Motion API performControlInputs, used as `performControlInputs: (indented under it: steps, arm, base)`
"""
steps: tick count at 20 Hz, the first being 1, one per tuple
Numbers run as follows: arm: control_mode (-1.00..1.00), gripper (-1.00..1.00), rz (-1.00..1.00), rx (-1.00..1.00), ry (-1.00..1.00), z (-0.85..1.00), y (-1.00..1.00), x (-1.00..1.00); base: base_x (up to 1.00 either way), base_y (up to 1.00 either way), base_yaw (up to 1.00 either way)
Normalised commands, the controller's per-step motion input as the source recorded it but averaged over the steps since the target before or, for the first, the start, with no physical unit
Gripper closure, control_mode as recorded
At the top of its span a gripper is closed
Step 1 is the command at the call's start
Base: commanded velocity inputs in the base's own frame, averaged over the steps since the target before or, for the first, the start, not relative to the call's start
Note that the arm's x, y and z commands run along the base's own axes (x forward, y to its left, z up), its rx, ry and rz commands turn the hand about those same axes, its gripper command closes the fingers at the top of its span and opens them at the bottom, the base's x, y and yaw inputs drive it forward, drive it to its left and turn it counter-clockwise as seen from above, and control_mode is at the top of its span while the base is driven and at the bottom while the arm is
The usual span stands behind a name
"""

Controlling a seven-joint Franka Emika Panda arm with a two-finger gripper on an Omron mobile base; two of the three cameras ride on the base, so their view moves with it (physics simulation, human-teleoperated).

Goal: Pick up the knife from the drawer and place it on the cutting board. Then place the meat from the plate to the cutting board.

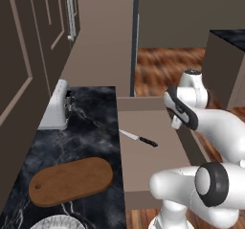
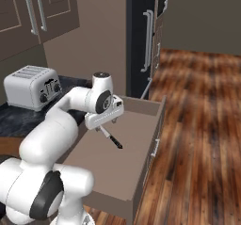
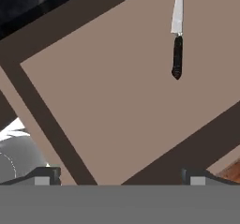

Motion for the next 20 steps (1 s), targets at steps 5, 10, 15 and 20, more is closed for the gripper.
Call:
performControlInputs:
  steps: [5, 10, 15, 20]
  arm:
    - [-1.0, -1.0, 0.05, 0.0, 0.02, -0.45, 0.03, 0.34]
    - [-1.0, -1.0, 0.04, 0.01, 0.03, -0.44, 0.01, 0.44]
    - [-1.0, -1.0, 0.03, 0.04, 0.05, -0.4, 0.07, 0.41]
    - [-1.0, -1.0, 0.01, 0.05, 0.04, -0.3, 0.14, 0.24]
  base:
    - [0.0, 0.0, 0.0]
    - [0.0, 0.0, 0.0]
    - [0.0, 0.0, 0.0]
    - [0.0, 0.0, 0.0]
